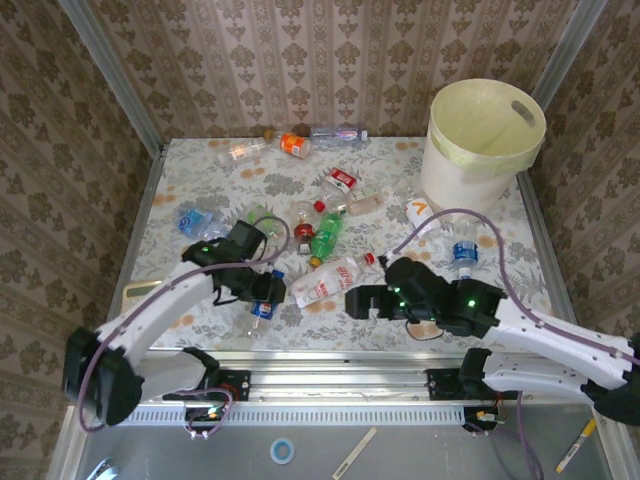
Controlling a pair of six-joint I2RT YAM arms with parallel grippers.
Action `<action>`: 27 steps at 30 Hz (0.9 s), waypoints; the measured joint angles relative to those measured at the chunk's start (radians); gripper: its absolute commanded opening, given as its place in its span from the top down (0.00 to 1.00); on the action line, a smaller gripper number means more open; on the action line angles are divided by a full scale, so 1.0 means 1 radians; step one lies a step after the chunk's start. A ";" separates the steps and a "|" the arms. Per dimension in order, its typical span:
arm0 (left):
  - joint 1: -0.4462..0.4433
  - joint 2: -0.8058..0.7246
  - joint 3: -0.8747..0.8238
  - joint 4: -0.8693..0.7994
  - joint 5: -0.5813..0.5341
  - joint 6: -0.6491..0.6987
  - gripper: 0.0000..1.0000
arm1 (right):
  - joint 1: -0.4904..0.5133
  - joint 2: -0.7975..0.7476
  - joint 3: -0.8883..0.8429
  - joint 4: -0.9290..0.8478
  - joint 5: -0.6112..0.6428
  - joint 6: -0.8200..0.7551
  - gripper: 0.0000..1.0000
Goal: Throw the plastic bottles in the bin
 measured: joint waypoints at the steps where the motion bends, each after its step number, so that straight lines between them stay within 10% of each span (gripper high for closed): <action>1: 0.007 -0.039 0.030 0.003 0.012 -0.012 0.67 | 0.037 0.029 0.006 0.035 0.007 -0.002 0.00; 11: 0.008 -0.028 0.237 0.345 0.195 -0.251 0.68 | 0.203 0.180 0.130 0.291 0.084 -0.124 0.00; 27: -0.082 0.049 0.233 0.624 0.385 -0.457 0.68 | 0.060 0.195 0.183 0.293 0.159 -0.260 0.01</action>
